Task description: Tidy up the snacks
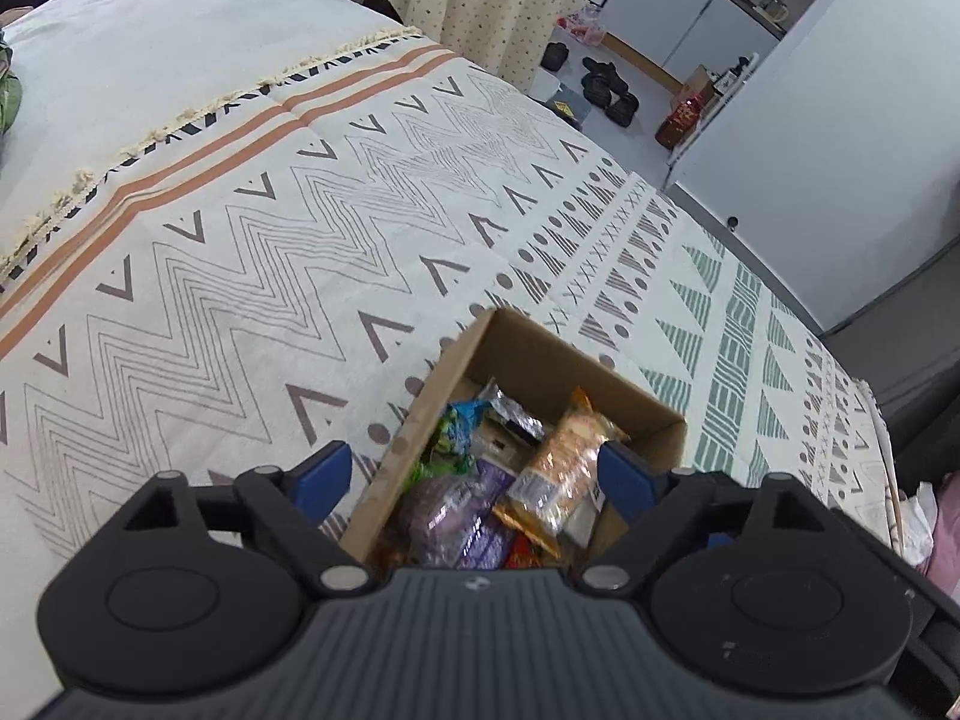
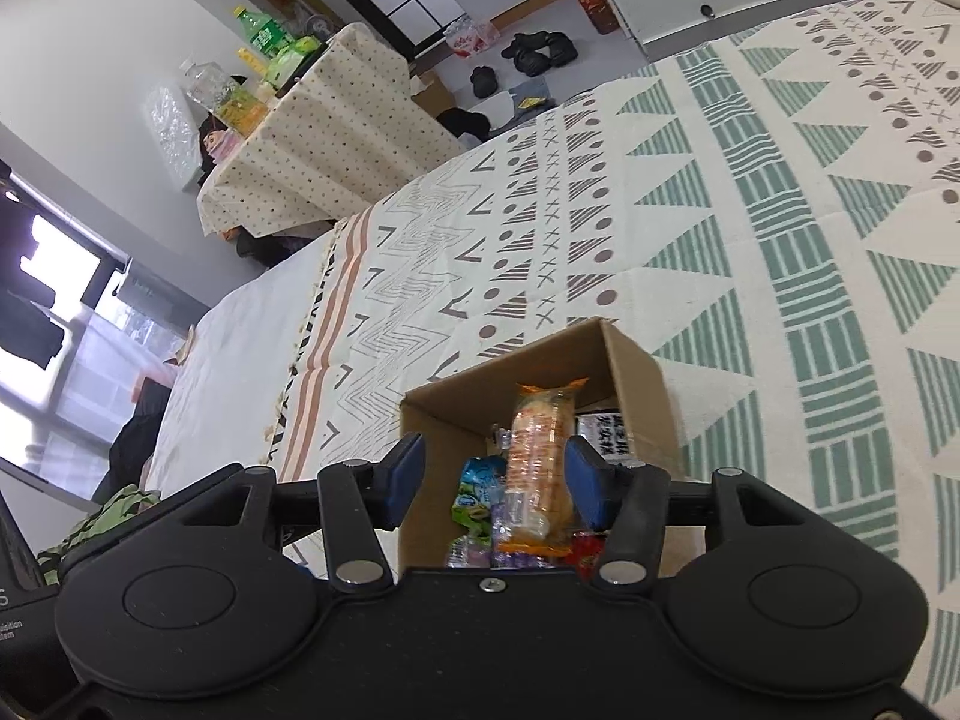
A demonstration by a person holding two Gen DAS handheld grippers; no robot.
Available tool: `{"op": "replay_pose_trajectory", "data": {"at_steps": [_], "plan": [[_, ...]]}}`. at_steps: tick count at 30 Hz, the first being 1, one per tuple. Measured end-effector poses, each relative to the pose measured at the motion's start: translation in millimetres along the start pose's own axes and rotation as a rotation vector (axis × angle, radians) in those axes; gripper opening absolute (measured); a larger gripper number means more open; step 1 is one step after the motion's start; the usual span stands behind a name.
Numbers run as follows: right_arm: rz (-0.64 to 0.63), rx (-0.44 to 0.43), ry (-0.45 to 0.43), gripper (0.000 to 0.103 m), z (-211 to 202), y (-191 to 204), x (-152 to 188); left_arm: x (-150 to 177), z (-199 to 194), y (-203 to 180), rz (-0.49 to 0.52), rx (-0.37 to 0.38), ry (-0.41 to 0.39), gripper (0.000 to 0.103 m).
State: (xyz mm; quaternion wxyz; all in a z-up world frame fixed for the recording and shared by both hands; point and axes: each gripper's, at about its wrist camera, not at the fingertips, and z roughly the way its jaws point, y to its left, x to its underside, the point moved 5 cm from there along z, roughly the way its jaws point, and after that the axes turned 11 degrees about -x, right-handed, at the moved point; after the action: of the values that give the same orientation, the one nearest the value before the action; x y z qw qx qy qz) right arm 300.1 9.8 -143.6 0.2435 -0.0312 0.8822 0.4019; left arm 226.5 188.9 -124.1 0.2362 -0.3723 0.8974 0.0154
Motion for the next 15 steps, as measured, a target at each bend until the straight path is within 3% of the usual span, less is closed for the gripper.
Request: {"op": "replay_pose_trajectory", "data": {"at_steps": [8,15], "plan": [[-0.011,0.006,-0.055,0.058,-33,-2,4,17,-29,-9,0.084,-0.007,-0.048,0.096],[-0.029,0.019,-0.117,0.076,-69,-8,10,37,-51,-11,0.132,-0.008,-0.084,0.099]]}}
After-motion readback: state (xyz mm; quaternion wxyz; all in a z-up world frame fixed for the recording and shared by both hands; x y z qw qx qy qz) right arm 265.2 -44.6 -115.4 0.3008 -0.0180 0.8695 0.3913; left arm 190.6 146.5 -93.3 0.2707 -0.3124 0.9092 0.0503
